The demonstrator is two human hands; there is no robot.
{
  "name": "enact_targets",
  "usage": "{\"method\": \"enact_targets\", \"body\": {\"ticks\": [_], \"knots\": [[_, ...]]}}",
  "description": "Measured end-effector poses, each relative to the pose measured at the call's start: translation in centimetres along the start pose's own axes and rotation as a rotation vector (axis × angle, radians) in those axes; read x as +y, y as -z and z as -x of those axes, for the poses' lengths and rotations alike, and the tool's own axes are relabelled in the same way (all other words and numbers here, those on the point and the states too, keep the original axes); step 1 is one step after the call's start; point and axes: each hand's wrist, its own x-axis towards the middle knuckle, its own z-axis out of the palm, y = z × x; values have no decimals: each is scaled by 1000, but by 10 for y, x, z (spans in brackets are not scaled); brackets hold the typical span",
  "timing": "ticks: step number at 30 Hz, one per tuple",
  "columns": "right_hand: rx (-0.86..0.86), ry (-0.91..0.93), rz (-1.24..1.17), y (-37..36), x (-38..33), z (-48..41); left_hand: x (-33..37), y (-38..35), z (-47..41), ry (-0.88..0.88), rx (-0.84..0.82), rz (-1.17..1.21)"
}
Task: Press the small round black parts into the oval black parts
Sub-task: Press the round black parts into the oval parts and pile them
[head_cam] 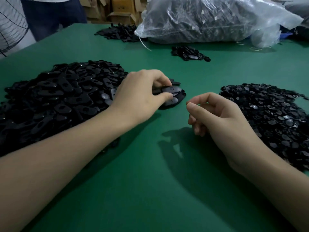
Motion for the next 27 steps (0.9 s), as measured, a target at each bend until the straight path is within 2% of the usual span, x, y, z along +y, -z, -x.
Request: {"method": "enact_targets", "body": {"ticks": [6,11,16,19,27], "knots": [[5,35,42,4,-1,-1,-11,-20,-36,83,-61,-202],[-4,48,45,8,0,-3,-16,2,-45,50,-101,-161],[-13,78,119,10,2,-4,-36,63,-45,119,-288,-642],[-13,86,136,9,3,-4,-44,77,-35,148,-325,-837],[-31,81,181,9,5,-5,-52,72,-20,138,-229,-816]]}}
